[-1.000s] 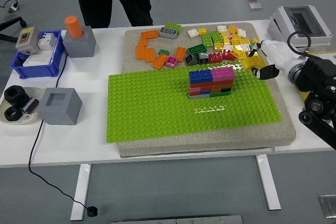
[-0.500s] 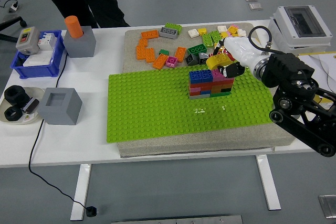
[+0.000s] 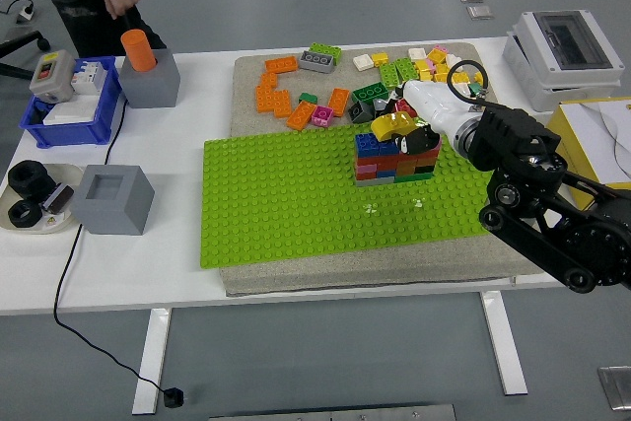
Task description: Pick up the brick,pile it on top of brick,press brick,pick up the brick,pile it on top of brick,press brick
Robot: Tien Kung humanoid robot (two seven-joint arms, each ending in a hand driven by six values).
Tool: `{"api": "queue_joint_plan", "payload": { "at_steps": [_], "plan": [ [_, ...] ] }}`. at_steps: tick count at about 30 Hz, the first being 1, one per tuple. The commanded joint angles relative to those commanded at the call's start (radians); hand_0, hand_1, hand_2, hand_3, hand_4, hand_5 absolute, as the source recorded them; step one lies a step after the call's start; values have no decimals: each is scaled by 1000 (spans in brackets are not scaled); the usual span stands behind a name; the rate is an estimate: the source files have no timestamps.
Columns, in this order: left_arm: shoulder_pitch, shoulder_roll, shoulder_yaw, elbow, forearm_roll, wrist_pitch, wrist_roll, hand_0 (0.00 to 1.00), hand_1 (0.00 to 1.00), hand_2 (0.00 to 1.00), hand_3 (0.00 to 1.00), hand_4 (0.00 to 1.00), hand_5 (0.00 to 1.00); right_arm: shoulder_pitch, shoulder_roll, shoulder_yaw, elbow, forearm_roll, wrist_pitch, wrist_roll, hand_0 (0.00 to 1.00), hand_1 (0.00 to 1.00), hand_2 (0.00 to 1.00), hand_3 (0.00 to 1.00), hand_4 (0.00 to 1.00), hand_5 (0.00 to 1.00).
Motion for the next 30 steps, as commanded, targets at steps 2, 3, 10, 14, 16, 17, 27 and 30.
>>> {"api": "queue_joint_plan", "payload": {
  "at_steps": [2, 3, 10, 14, 16, 17, 27, 30],
  "plan": [
    [0, 0, 0, 0, 0, 0, 0, 629, 587, 553, 580, 616, 279, -1, 4, 1, 0, -1, 0, -1, 908, 845, 860, 537, 654, 99],
    [0, 0, -1, 0, 0, 0, 0, 629, 587, 553, 580, 616, 279, -2, 6, 1, 1, -2, 0, -2, 908, 845, 860, 537, 654, 99],
    [0, 0, -2, 0, 1, 0, 1, 629, 587, 554, 580, 616, 278, -3, 15, 1, 0, -3, 1, -5, 907, 845, 860, 538, 655, 102],
    [0, 0, -2, 0, 0, 0, 1, 629, 587, 553, 580, 616, 277, -1, 21, 0, -1, -4, 2, -8, 907, 845, 860, 538, 657, 105],
    [0, 1, -2, 0, 1, 0, 1, 629, 587, 553, 580, 616, 277, 0, 26, -1, -1, -4, 3, -9, 907, 845, 860, 538, 657, 105],
    [0, 1, -2, 0, 1, 0, 1, 629, 587, 553, 580, 616, 277, 0, 28, -2, -2, -4, 3, -10, 907, 845, 860, 538, 657, 105],
    [0, 0, -1, 0, 1, 0, 1, 628, 587, 553, 580, 616, 281, 4, 44, -9, -9, -4, 7, -16, 907, 846, 861, 536, 665, 128],
    [-1, 0, -1, 0, 2, 0, 1, 628, 587, 553, 580, 617, 282, 4, 45, -8, -13, -4, 8, -17, 908, 847, 862, 539, 670, 137]
  ]
}}
